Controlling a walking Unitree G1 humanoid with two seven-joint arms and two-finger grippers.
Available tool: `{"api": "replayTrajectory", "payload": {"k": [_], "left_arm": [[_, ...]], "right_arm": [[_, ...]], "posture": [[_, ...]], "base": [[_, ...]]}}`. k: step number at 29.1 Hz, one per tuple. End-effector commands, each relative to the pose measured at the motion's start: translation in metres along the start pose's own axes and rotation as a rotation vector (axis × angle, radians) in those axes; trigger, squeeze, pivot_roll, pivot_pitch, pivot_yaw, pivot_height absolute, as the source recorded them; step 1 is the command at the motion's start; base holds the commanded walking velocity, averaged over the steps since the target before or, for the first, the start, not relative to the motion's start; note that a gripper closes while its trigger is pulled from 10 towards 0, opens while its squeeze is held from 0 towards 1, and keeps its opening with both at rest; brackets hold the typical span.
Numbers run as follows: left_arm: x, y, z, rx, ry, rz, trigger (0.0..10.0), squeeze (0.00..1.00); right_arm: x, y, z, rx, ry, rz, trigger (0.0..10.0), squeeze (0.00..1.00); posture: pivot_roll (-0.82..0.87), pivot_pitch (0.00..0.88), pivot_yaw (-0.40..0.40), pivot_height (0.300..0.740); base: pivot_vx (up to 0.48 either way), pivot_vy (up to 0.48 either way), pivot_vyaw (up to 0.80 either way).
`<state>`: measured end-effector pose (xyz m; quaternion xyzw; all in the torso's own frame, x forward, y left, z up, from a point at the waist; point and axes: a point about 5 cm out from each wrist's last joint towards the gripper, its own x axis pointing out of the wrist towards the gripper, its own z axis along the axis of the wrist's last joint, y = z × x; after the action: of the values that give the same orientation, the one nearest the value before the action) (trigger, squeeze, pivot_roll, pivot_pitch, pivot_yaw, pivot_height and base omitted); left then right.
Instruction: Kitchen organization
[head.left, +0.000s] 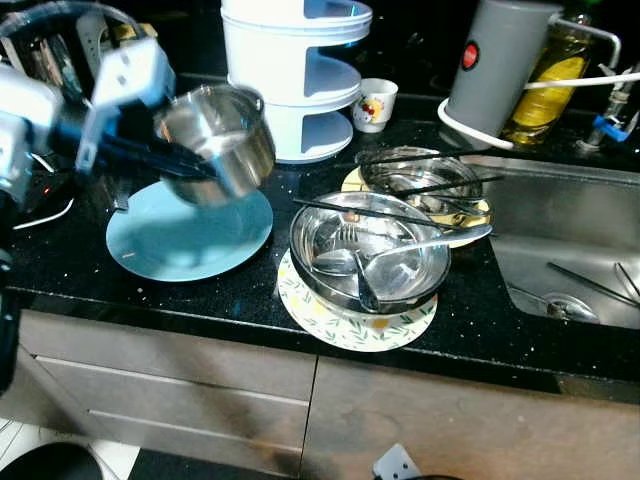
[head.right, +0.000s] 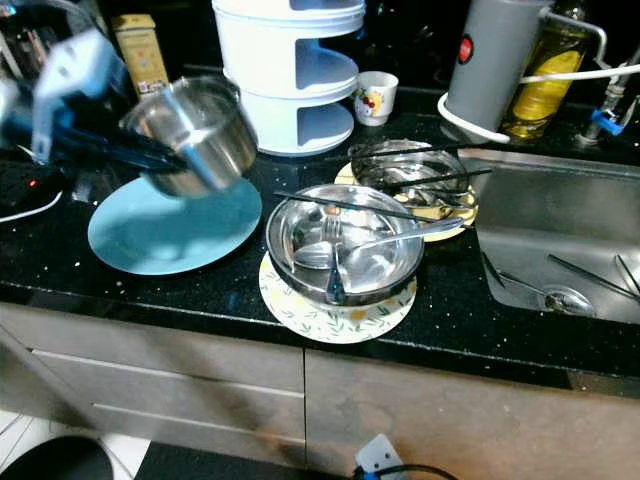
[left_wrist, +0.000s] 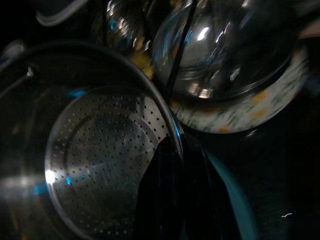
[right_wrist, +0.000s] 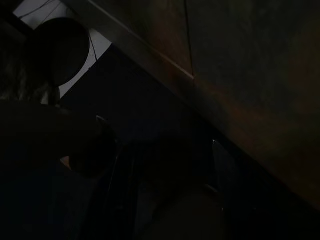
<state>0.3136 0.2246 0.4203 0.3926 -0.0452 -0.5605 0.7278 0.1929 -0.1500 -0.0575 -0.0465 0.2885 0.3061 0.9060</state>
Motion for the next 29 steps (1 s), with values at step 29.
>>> {"api": "replayTrajectory", "payload": {"k": [29], "left_arm": [[0.021, -0.117, 0.024, -0.511, -0.287, -0.642, 0.0, 0.0]], "right_arm": [[-0.003, 0.003, -0.006, 0.033, 0.002, -0.004, 10.0, 0.0]], "posture": [[-0.03, 0.156, -0.01, 0.74]], "base": [[0.0, 0.0, 0.0]]}}
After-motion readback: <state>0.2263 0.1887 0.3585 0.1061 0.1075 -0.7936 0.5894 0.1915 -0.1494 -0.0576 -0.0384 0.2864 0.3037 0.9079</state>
